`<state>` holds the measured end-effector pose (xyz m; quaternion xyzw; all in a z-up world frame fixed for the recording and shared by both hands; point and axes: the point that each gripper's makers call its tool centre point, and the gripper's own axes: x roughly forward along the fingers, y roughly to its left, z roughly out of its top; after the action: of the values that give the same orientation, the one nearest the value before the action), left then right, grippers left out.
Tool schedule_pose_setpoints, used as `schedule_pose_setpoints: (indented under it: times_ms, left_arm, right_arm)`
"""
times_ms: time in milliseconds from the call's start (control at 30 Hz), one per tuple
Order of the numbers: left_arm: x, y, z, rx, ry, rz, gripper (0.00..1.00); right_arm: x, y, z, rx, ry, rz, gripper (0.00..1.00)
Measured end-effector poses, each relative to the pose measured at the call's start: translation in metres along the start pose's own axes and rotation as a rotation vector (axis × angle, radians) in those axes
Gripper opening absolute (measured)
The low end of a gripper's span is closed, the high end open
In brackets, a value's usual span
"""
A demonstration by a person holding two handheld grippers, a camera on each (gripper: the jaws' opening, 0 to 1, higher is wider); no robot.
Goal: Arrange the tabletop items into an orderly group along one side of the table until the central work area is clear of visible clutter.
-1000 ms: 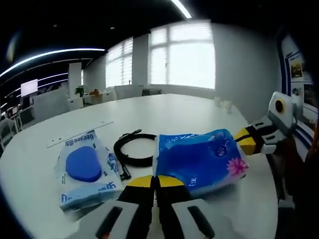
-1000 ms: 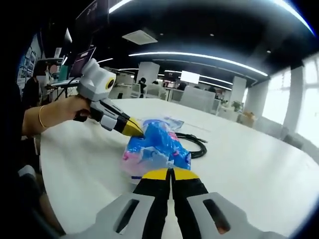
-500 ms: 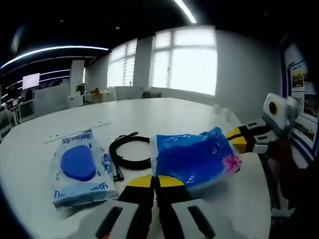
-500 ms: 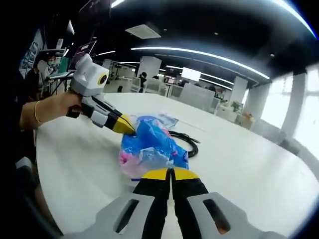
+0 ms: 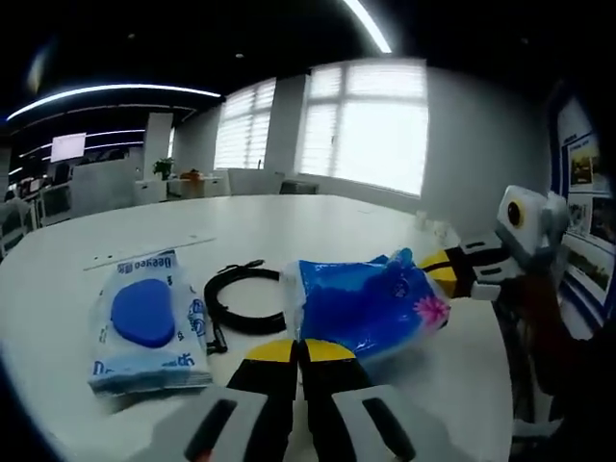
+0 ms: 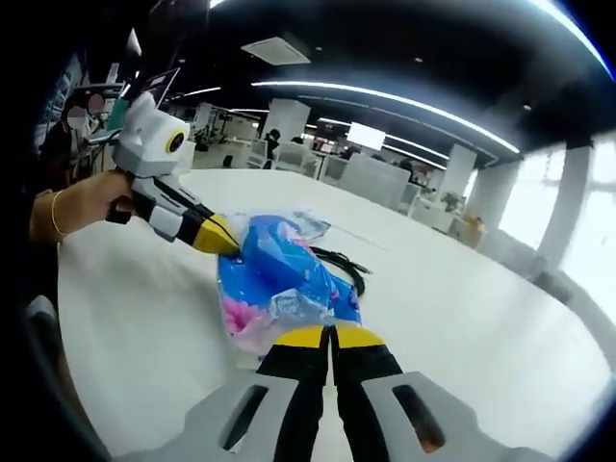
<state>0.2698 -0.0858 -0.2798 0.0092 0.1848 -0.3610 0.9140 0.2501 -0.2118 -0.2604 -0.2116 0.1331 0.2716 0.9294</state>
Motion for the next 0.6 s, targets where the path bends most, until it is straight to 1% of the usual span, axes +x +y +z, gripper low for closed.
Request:
schedule_pose_setpoints:
  times_ms: [67,200,367,467,600]
  left_arm:
    - [0.001,-0.003,-0.001,0.001,0.004,-0.003,0.0]
    - [0.0,-0.004,-0.001,-0.007,0.004,0.002,0.0]
    - [0.0,-0.005,0.0,-0.023,-0.001,0.004,0.0]
    - [0.0,-0.007,-0.002,-0.038,0.004,0.009,0.0]
    - [0.003,-0.011,-0.005,-0.072,0.008,0.005,0.0]
  right_arm:
    - [0.002,-0.003,-0.001,-0.016,0.014,0.0,0.0]
    - [0.003,-0.006,-0.001,-0.003,0.014,0.021,0.0]
    - [0.004,-0.01,-0.003,-0.01,0.019,0.048,0.0]
    - [0.006,-0.012,-0.003,-0.039,0.024,0.079,0.0]
    - [0.008,-0.017,-0.003,-0.064,0.032,0.098,0.0]
